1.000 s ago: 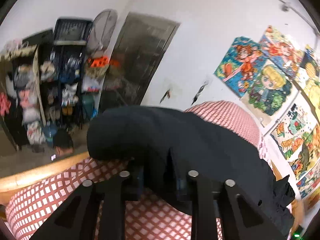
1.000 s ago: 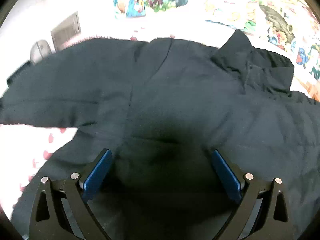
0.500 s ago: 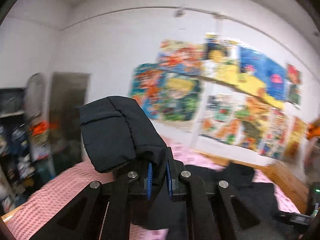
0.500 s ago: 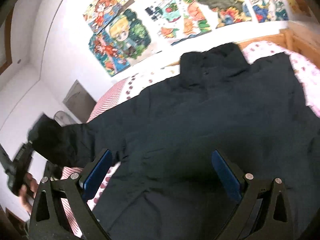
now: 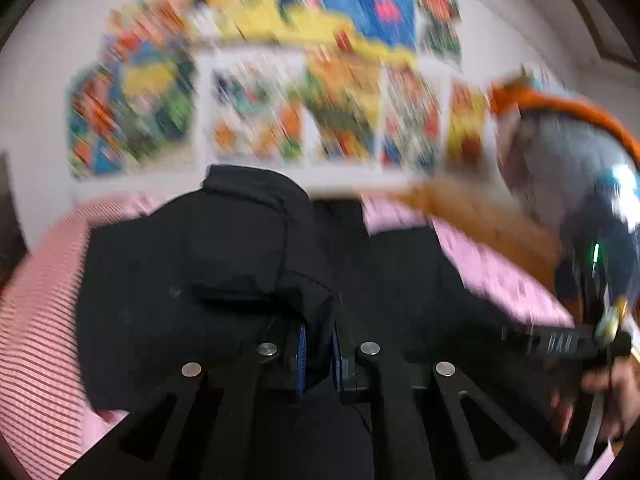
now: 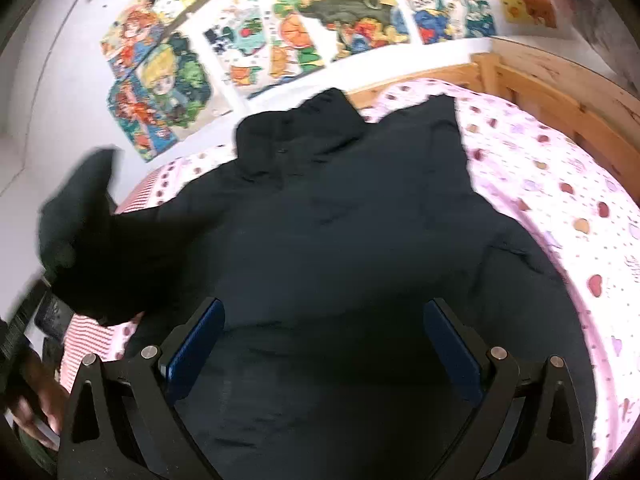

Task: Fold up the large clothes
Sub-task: 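Lay the folded side down and open the left tool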

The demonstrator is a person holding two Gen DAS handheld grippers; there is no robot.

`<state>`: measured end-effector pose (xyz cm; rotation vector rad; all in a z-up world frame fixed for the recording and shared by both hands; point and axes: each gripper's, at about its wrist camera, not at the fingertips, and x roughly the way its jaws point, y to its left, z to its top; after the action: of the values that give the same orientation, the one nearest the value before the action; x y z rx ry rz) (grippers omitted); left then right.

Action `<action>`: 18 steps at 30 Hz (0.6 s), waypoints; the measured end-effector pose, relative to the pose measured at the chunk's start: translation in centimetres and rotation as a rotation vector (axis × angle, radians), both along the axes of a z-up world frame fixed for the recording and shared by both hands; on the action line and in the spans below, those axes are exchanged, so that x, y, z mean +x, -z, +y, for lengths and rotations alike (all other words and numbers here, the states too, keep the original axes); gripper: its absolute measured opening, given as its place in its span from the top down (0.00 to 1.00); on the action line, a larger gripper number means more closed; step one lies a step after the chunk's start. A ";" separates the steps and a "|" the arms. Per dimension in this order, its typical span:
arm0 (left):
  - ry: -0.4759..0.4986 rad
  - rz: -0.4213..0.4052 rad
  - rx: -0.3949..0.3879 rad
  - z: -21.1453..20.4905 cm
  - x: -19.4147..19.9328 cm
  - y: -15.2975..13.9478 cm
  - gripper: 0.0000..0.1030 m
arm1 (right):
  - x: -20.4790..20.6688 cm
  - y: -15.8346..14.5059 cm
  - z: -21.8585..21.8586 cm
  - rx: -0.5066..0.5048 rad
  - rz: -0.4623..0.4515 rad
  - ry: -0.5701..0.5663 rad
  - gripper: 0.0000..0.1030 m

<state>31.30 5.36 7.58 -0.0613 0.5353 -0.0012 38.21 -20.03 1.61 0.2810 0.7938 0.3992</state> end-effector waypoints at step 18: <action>0.218 0.242 -0.199 0.4 0.4 6.3 0.16 | 2.8 3.3 1.0 0.040 0.062 -0.047 0.05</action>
<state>31.67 5.78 1.28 -0.1986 0.7809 -0.2629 41.04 -19.04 -1.73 0.3141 0.8551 0.4528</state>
